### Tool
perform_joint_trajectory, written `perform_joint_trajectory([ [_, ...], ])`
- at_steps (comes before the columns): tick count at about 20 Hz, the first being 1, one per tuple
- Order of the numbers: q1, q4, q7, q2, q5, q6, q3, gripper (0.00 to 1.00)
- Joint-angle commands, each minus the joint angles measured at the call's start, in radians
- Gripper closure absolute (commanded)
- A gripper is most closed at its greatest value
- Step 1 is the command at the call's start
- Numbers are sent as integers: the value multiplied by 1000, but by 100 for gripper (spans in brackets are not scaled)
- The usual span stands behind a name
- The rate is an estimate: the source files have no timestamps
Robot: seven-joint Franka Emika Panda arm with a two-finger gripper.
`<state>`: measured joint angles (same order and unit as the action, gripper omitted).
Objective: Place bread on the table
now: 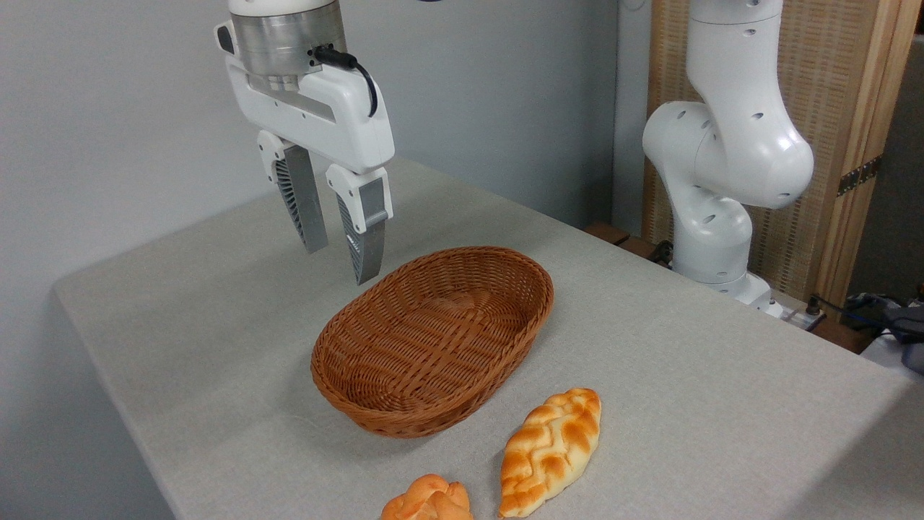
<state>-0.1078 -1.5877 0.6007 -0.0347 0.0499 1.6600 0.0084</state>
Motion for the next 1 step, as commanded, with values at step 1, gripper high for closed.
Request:
perform_joint_trajectory([
  [1,5,15,-10,9,5,-17,5,0],
])
